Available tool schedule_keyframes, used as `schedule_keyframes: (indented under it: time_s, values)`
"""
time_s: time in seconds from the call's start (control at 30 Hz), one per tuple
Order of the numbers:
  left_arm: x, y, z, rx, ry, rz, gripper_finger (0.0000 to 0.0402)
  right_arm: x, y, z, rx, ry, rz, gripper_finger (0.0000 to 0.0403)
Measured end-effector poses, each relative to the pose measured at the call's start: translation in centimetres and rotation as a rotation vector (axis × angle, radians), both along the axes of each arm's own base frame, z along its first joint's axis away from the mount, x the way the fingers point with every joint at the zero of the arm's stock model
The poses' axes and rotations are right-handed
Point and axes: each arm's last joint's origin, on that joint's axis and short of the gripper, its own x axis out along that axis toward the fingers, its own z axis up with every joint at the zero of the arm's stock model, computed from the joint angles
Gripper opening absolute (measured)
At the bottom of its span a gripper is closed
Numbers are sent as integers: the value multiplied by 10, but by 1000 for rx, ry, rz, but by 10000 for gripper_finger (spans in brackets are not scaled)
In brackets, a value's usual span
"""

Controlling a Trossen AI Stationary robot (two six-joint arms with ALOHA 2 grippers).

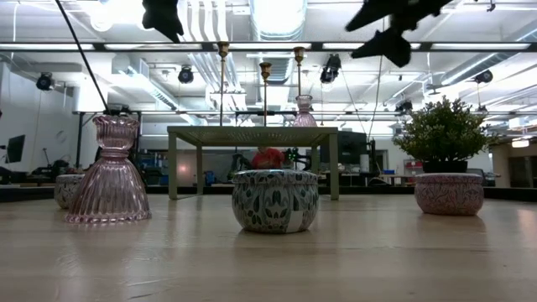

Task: Pick & Place candle stick holders
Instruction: Put the right glass candle holder on the shelf

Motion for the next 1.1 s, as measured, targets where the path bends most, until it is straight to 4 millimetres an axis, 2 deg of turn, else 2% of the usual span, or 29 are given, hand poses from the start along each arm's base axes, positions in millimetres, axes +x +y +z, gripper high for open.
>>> schedule_keyframes:
  time_s: [0.13, 0.37, 0.47, 0.6, 0.7, 0.83, 1.1]
  values:
    - [0, 0, 0, 1, 0, 0, 225, -11, 20, -12, 128, 163, 133, 255]
    - [0, 0, 0, 0, 1, -1, 225, -26, 52, -29, 327, 422, 224, 265]
    - [0, 0, 0, 0, 1, -1, 225, -31, 59, -32, 467, 500, 173, 267]
    - [0, 0, 0, 1, 0, -2, 225, -36, 61, -35, 692, 596, 2, 263]
    - [0, 0, 0, 1, 1, -2, 225, -38, 62, -40, 778, 674, -93, 259]
    - [0, 0, 0, 1, 1, -2, 225, -33, 65, -51, 879, 808, -115, 259]
    - [0, 0, 0, 1, 1, -3, 225, -7, 72, -83, 983, 1060, -71, 267]
